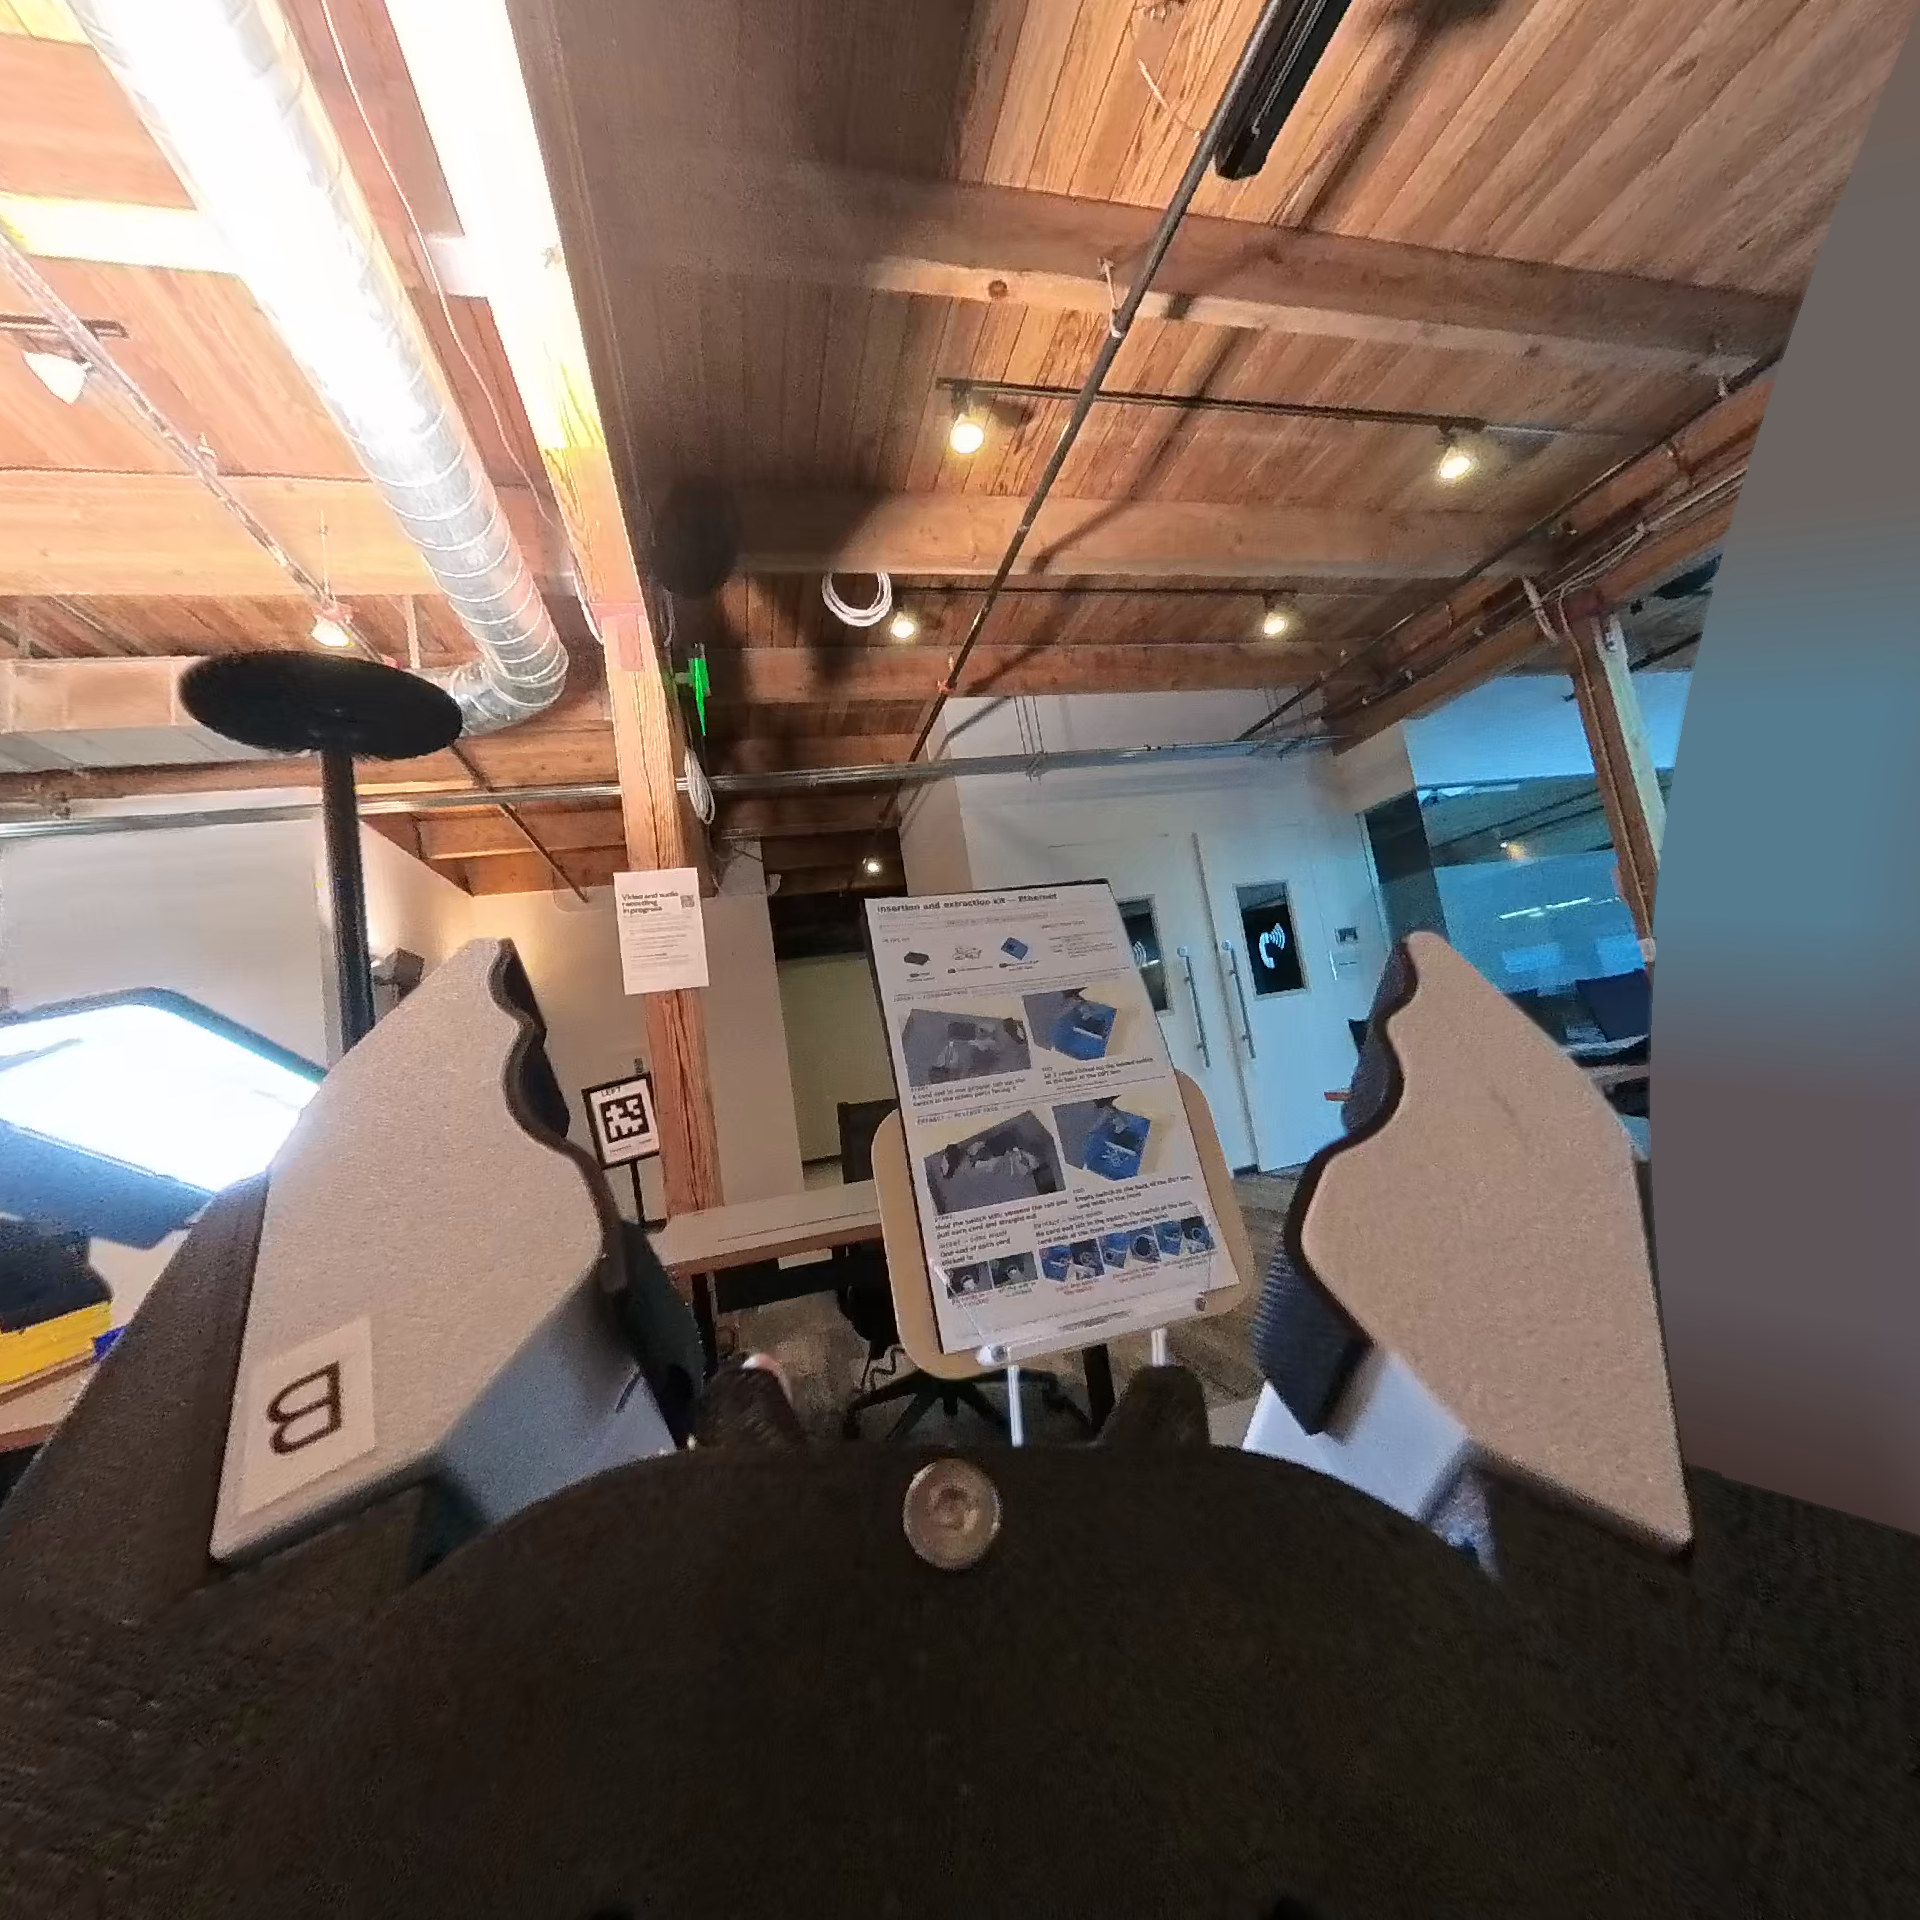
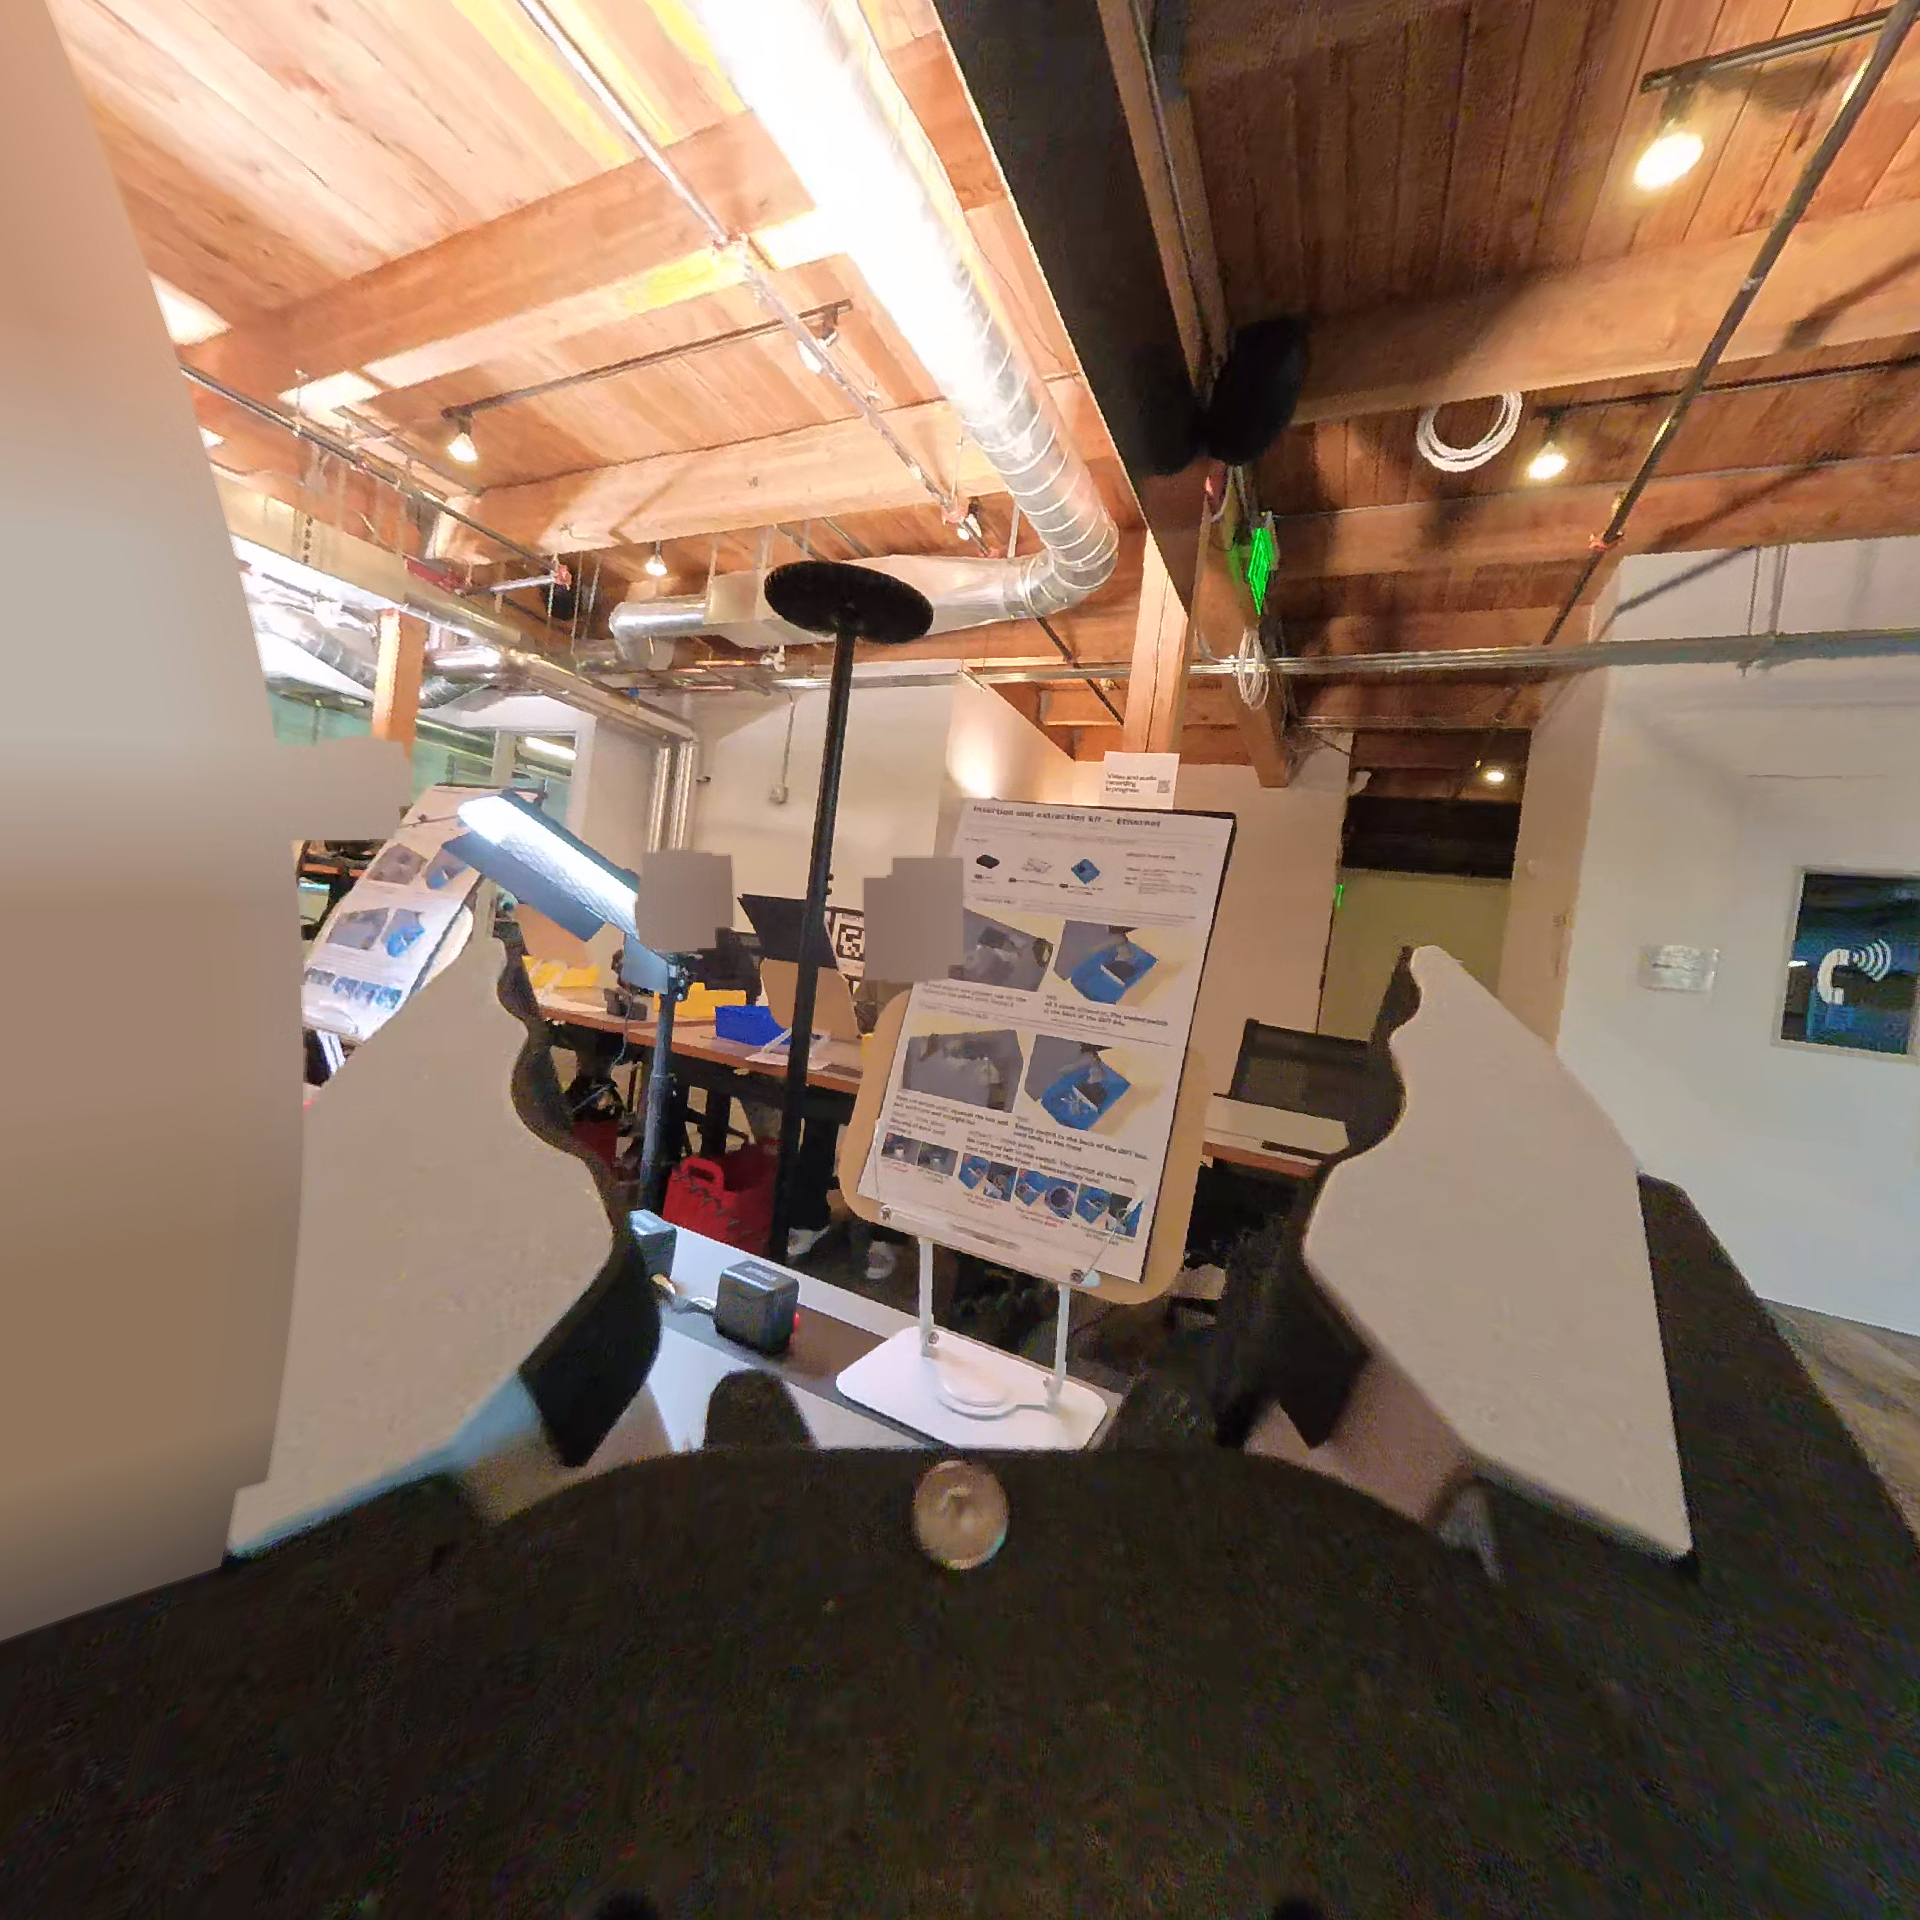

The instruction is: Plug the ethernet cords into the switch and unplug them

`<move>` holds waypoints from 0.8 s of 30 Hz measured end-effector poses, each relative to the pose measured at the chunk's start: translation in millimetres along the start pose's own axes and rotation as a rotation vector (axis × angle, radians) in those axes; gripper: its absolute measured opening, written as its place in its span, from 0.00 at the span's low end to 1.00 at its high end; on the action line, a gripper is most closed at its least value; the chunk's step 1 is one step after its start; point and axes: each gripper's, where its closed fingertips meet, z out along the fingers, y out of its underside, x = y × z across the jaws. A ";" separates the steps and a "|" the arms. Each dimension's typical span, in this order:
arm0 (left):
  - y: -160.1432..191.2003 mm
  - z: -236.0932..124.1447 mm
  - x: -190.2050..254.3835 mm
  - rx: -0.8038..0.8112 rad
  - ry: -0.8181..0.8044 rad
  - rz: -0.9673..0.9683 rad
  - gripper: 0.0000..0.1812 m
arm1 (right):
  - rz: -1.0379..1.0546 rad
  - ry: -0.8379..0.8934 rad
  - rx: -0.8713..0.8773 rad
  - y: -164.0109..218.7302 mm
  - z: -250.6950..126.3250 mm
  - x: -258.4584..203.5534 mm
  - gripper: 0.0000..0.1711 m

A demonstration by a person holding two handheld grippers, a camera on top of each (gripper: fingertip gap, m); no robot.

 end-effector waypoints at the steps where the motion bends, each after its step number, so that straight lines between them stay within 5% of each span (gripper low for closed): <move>1: 9.7 10.0 -1.3 -0.016 0.004 -0.004 0.81 | 0.001 -0.020 -0.011 3.9 6.5 -3.6 0.85; 3: 36.4 28.9 -3.1 -0.096 0.022 -0.006 0.80 | 0.021 -0.076 -0.052 15.6 21.5 -12.7 0.85; 9: 111.7 65.1 -4.5 -0.340 0.097 -0.102 0.53 | 0.075 -0.051 -0.237 72.1 75.9 -6.4 0.83; 10: 120.4 68.5 -2.4 -0.364 0.122 -0.108 0.44 | 0.083 -0.053 -0.275 84.3 84.7 -5.8 0.81; 11: 126.5 71.5 0.5 -0.368 0.156 -0.103 0.19 | 0.091 -0.067 -0.303 95.4 93.2 -6.8 0.70; 12: 130.5 75.5 3.4 -0.359 0.183 -0.113 0.00 | 0.104 -0.084 -0.307 104.1 101.6 -8.6 0.44; 13: 135.1 80.3 6.0 -0.359 0.199 -0.138 0.00 | 0.123 -0.108 -0.279 108.8 110.5 -11.5 0.13; 14: 141.7 83.9 10.3 -0.381 0.226 -0.148 0.00 | 0.146 -0.140 -0.245 111.6 119.4 -15.8 0.00; 19: 162.0 77.8 -0.1 -0.590 0.250 -0.005 0.00 | 0.150 -0.300 -0.431 154.5 132.5 -35.1 0.00; 24: 169.6 13.4 -64.7 -0.808 0.139 0.129 0.13 | 0.167 -0.446 -0.665 221.8 68.1 -54.0 0.10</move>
